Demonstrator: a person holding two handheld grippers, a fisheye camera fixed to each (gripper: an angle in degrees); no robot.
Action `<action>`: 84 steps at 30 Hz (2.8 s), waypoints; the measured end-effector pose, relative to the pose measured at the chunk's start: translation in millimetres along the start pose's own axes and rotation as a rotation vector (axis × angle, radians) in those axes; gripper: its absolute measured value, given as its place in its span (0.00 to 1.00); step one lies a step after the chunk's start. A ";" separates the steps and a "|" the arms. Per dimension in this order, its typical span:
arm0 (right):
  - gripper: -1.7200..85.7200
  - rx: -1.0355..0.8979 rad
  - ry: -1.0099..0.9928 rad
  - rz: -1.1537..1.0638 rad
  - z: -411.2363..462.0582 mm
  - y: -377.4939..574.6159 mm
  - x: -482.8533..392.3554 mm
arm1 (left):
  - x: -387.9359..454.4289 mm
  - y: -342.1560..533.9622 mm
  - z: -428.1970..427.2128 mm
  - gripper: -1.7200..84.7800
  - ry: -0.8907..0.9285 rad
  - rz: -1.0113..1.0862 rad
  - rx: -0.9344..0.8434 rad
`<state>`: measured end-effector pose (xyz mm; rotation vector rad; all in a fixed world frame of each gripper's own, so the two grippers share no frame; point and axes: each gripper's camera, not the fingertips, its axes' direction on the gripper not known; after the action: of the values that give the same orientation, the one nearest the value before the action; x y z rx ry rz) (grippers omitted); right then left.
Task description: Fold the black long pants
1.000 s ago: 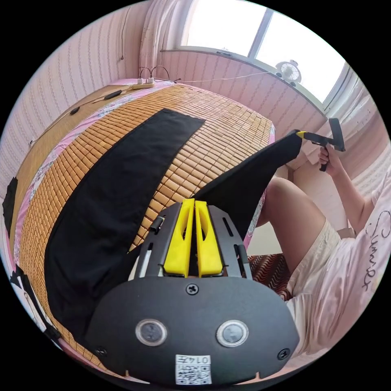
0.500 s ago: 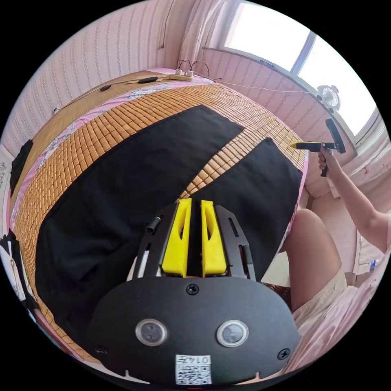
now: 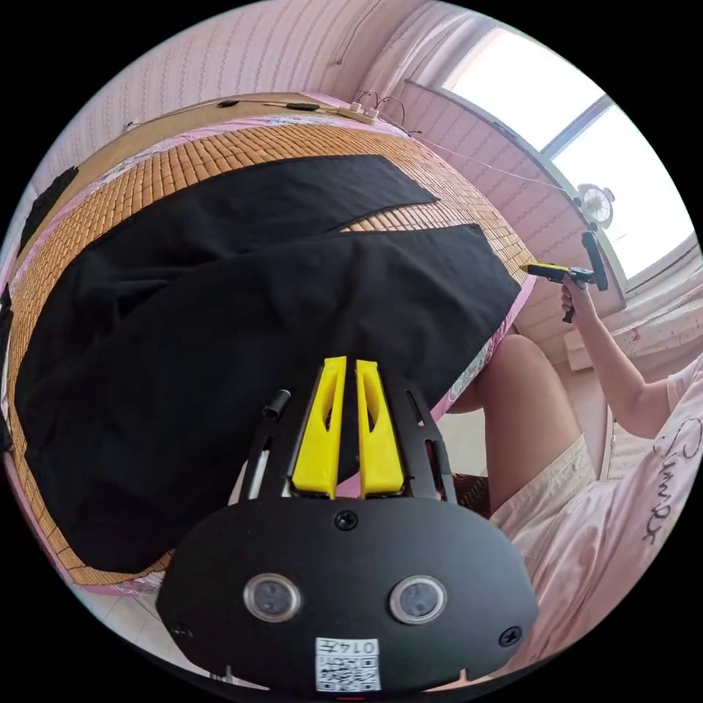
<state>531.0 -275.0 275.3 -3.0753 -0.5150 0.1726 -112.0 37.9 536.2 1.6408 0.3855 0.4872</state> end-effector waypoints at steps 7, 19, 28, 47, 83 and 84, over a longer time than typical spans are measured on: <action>0.02 0.113 -0.062 -0.180 17.4 -147.0 -61.7 | -91.0 76.4 -123.6 0.02 -0.211 -0.325 0.163; 0.02 0.016 0.139 -0.045 78.3 -218.4 -55.0 | -192.4 262.8 -263.4 0.04 -0.280 -0.830 0.274; 0.03 0.185 -0.212 0.070 29.8 -178.4 -18.7 | -255.4 330.3 -306.0 0.11 -0.139 -1.043 0.386; 0.16 -0.004 -0.227 0.410 17.6 76.8 58.8 | -305.4 399.7 -381.4 0.01 -0.107 -1.118 0.392; 0.02 0.445 -0.259 0.249 -101.1 -81.9 53.6 | -279.7 321.7 -535.0 0.01 -0.064 -0.737 0.748; 0.02 0.393 -0.230 0.215 -94.0 -103.5 43.5 | -283.8 314.4 -532.5 0.01 -0.059 -0.738 0.731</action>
<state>548.9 -163.0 367.9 -2.7280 -0.1288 0.5626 -641.7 303.2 870.8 2.0232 1.1646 -0.3047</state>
